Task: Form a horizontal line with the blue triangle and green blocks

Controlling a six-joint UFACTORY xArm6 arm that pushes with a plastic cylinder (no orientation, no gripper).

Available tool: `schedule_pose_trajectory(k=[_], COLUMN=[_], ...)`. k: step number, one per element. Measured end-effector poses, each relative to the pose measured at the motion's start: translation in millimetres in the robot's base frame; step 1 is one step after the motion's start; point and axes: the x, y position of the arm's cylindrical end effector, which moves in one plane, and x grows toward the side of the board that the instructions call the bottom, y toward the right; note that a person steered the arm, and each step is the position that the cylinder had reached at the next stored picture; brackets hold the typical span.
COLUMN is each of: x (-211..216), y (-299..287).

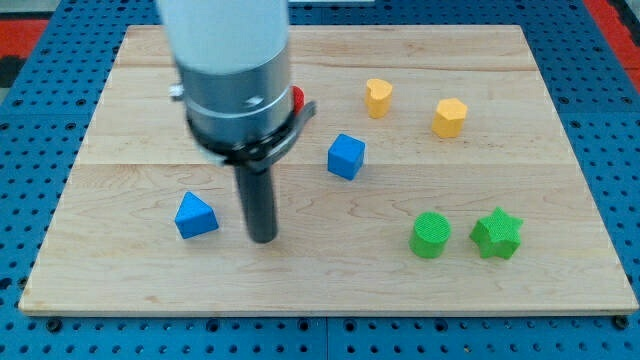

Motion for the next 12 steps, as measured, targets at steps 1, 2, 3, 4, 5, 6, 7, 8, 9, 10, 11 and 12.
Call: schedule_pose_trajectory(k=[1, 2, 3, 4, 5, 6, 7, 8, 9, 10, 11, 12], x=[-25, -61, -72, -85, -82, -112, -115, -72, -72, -66, 3, 51], y=[-90, -162, -221, -165, -89, -93, -59, -29, -19, -47, 21, 105])
